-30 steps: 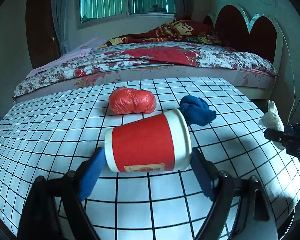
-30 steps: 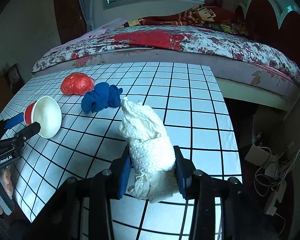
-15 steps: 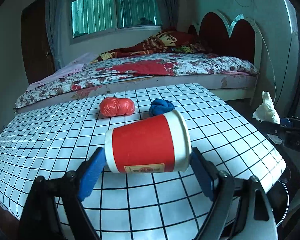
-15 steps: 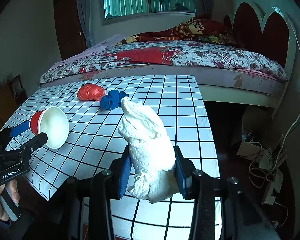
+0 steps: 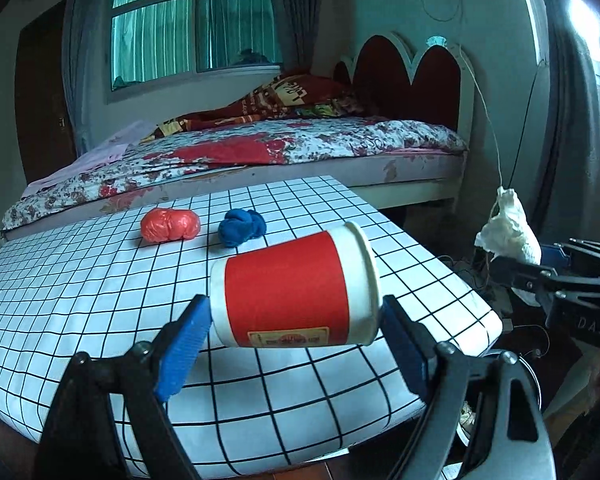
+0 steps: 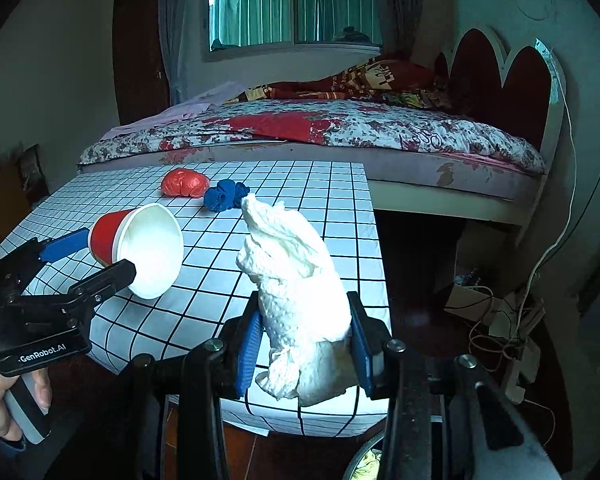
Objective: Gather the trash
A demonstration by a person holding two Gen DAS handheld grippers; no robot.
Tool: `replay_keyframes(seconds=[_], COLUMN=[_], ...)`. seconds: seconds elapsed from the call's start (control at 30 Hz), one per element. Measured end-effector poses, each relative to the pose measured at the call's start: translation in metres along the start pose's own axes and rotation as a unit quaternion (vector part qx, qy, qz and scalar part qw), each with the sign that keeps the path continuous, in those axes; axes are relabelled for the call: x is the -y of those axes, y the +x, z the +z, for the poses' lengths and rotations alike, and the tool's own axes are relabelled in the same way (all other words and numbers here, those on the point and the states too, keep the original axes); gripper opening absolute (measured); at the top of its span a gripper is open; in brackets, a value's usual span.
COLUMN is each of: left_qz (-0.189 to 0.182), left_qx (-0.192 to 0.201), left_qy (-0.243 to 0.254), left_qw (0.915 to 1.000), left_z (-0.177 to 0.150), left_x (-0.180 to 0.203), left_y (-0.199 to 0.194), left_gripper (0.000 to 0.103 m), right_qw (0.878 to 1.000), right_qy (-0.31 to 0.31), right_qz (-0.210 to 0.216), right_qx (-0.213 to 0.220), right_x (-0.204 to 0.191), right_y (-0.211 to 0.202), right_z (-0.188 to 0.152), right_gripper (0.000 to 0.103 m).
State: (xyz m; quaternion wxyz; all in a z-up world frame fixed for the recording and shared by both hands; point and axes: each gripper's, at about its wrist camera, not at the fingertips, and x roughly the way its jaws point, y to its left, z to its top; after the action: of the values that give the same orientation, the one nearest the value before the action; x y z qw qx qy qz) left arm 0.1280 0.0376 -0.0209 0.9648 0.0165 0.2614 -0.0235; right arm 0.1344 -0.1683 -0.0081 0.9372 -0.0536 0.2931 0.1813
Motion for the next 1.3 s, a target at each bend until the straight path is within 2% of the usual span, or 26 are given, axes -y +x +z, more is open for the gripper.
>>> replay_keyframes(seconds=[0.33, 0.63, 0.93, 1.3], left_qz=[-0.04, -0.081, -0.139, -0.205], left_qx=[0.009, 0.002, -0.001, -0.051], left_qy=[0.034, 0.055, 0.099, 0.132], left_qw=[0.9986, 0.9952, 0.9853, 0.9685], left_z=[-0.01, -0.017, -0.025, -0.06], left_x=[0.051, 0.094, 0.157, 0.219], left_y=[-0.009, -0.013, -0.021, -0.009], left_gripper=[0.085, 0.085, 0.085, 0.085], right_qw=[0.998, 0.996, 0.991, 0.983], right_qy=[0.043, 0.059, 0.092, 0.134], right_qz=[-0.028, -0.061, -0.101, -0.108], right_qx=[0.025, 0.011, -0.007, -0.069], right_x=[0.048, 0.081, 0.131, 0.174], right_y=[-0.037, -0.059, -0.08, -0.07], right_z=[-0.036, -0.068, -0.102, -0.163], right_gripper=[0.042, 0.042, 0.042, 0.042])
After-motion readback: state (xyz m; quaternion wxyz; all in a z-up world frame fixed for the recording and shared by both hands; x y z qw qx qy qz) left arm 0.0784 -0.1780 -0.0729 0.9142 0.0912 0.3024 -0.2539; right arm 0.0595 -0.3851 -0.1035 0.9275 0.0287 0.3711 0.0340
